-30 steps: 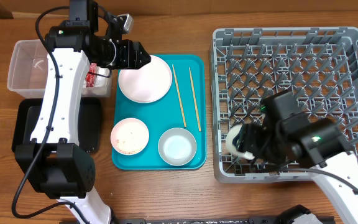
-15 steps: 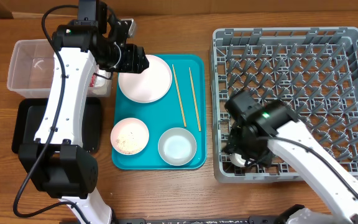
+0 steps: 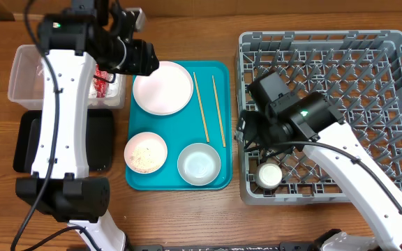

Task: Sort waste into correct bins and load items into the dishwasher
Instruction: 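Grasp the rim of the pink rice bowl with the left gripper, then carry the pink bowl over the black tray and tip out the rice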

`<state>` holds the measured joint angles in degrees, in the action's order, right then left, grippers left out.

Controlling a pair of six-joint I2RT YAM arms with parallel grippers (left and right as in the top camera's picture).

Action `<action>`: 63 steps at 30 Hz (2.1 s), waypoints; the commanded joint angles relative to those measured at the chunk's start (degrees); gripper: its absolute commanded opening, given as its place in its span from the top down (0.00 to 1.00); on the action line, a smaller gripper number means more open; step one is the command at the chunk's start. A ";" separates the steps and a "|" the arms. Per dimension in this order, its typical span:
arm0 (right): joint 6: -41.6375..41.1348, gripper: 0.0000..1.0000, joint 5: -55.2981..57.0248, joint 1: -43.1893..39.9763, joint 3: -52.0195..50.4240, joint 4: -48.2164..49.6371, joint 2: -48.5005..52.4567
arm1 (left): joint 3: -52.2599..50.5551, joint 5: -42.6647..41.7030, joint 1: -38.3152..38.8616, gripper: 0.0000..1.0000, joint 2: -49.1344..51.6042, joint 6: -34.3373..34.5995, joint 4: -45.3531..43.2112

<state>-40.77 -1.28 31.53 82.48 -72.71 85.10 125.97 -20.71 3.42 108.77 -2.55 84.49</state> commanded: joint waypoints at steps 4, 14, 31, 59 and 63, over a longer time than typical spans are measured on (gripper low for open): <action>2.91 0.10 2.49 -1.16 1.60 3.45 -0.48 | 4.98 6.19 2.99 0.49 -2.14 0.87 12.33; 3.65 0.05 4.50 -10.38 1.60 3.34 -0.48 | -24.57 22.56 20.50 0.56 -7.30 28.22 4.85; 5.27 0.05 4.68 -10.88 1.49 1.29 -0.48 | -57.51 25.79 19.15 0.56 -7.30 35.71 -26.38; 5.29 0.05 5.31 -10.88 1.49 2.08 -0.48 | -40.04 10.75 1.44 0.96 -20.41 14.78 -8.09; 5.27 0.05 5.27 -10.88 1.49 2.60 -0.48 | -42.12 -1.25 -12.68 0.96 -21.49 4.63 -8.09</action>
<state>-35.92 3.42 20.75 83.02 -70.43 85.12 84.75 -11.73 -1.23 88.07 11.64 76.69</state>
